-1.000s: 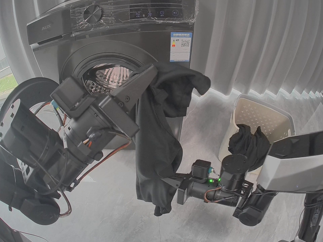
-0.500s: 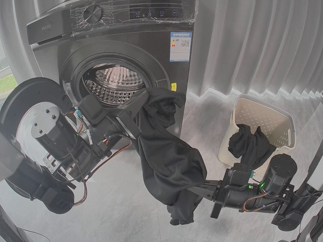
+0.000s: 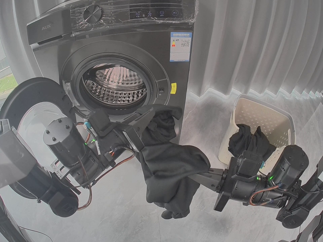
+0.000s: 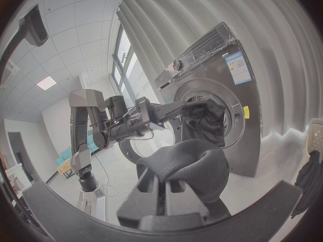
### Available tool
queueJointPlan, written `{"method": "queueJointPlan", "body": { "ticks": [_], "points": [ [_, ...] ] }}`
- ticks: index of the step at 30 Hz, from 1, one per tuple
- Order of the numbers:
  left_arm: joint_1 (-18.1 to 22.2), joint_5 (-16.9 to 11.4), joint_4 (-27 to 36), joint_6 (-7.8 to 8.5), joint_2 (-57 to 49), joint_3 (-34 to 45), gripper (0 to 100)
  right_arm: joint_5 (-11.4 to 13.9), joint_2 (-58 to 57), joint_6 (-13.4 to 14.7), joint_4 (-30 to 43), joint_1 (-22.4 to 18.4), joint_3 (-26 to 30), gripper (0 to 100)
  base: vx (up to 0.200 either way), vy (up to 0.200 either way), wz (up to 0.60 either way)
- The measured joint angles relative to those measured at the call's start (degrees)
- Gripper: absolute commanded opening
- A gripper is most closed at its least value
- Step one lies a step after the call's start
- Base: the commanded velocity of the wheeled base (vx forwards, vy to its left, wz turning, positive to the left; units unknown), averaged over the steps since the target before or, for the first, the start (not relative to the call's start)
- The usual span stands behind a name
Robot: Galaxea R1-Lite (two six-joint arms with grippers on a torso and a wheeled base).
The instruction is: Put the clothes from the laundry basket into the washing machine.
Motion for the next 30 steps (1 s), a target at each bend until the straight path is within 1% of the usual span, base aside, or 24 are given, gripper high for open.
{"method": "queueJointPlan", "body": {
  "ticks": [4, 9, 11, 15, 18, 21, 24, 28, 29, 30],
  "points": [
    [-0.16, -0.07, -0.01, -0.02, 0.07, 0.89, 100, -0.02, -0.2, 0.0, 0.0, -0.48, -0.61, 0, 0.0, 0.0, 0.0],
    [-0.13, -0.09, -0.01, 0.18, 0.05, 2.73, 100, 0.06, -0.32, 0.0, 0.0, -2.01, -0.93, 0, 0.0, 0.0, 0.0],
    [-0.16, -0.18, -0.04, 0.63, 0.05, 3.41, 100, 0.09, -0.28, 0.0, 0.0, -2.27, -0.96, 0, 0.0, 0.0, 0.0],
    [-0.27, -1.34, -0.04, 2.19, 0.1, 4.35, 100, 0.09, -0.26, -0.05, 0.0, -2.51, -1.27, 0, 0.0, 0.0, 0.0],
    [-0.3, -2.49, -0.09, 2.6, -0.04, 5.13, 100, 0.06, -0.3, -0.02, -0.02, -2.56, -1.51, 0, 0.0, 0.0, 0.0],
    [-0.28, -4.86, -0.12, 2.99, -0.39, 6.58, 100, 0.05, -0.32, 0.0, -0.02, -2.65, -1.65, 0, 0.0, 0.0, 0.0],
    [-0.3, -7.52, -0.15, 3.88, -1.02, 8.46, 100, 0.02, -0.32, 0.0, -0.02, -2.68, -1.87, 0, 0.0, 0.0, 0.0],
    [-0.48, -11.36, -0.17, 5.88, -2.16, 11.3, 100, -0.05, -0.28, 0.04, -0.02, -2.78, -2.36, 0, 0.0, 0.0, 0.0],
    [-0.63, -13.21, -0.17, 6.55, -2.71, 12.68, 100, -0.09, -0.28, 0.06, -0.02, -2.82, -2.62, 0, 0.0, 0.0, 0.0],
    [-0.72, -13.87, -0.15, 6.77, -2.88, 13.13, 100, -0.09, -0.26, 0.06, -0.02, -2.82, -2.69, 0, 0.0, 0.0, 0.0]
  ]
}}
